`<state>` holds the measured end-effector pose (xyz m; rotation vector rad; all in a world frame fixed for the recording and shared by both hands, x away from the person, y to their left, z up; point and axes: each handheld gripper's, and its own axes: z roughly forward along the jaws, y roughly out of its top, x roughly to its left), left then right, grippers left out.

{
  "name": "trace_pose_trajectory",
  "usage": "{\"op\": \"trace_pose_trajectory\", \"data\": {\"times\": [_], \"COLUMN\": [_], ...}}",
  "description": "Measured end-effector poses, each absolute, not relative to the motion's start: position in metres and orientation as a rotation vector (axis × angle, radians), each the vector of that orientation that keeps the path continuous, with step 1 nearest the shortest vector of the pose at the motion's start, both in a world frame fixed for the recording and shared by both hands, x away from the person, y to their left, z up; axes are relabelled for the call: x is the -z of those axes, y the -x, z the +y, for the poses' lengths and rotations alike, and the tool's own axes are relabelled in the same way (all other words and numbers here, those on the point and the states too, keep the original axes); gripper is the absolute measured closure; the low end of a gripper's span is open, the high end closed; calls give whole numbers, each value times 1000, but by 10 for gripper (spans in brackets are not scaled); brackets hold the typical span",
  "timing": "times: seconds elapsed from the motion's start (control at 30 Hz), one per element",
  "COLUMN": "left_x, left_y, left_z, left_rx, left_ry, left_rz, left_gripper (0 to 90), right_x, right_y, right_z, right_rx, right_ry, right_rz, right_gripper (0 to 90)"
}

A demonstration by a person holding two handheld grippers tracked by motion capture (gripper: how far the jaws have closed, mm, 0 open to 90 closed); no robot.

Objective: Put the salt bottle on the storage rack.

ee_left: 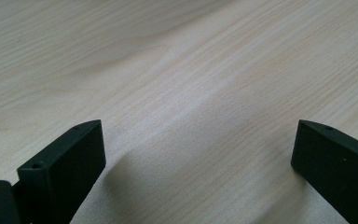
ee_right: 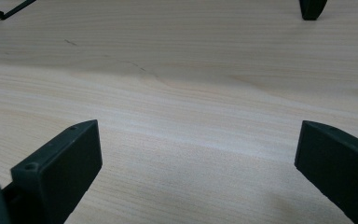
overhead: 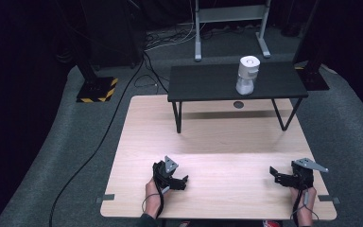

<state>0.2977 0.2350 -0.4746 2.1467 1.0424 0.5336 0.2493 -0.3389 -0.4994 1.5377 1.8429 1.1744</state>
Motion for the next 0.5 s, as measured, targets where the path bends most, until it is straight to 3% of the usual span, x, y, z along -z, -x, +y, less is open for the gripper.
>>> {"op": "trace_pose_trajectory", "data": {"times": [0.5], "left_x": [475], "left_y": [-297], "left_z": [233], "left_rx": [-544], "left_ry": [-2147], "left_rz": [1043], "left_gripper": [24], "right_x": [497], "right_y": [-253], "right_z": [-336], "right_rx": [-1146], "right_ry": [-1542], "right_rz": [1866], "right_gripper": [4]}}
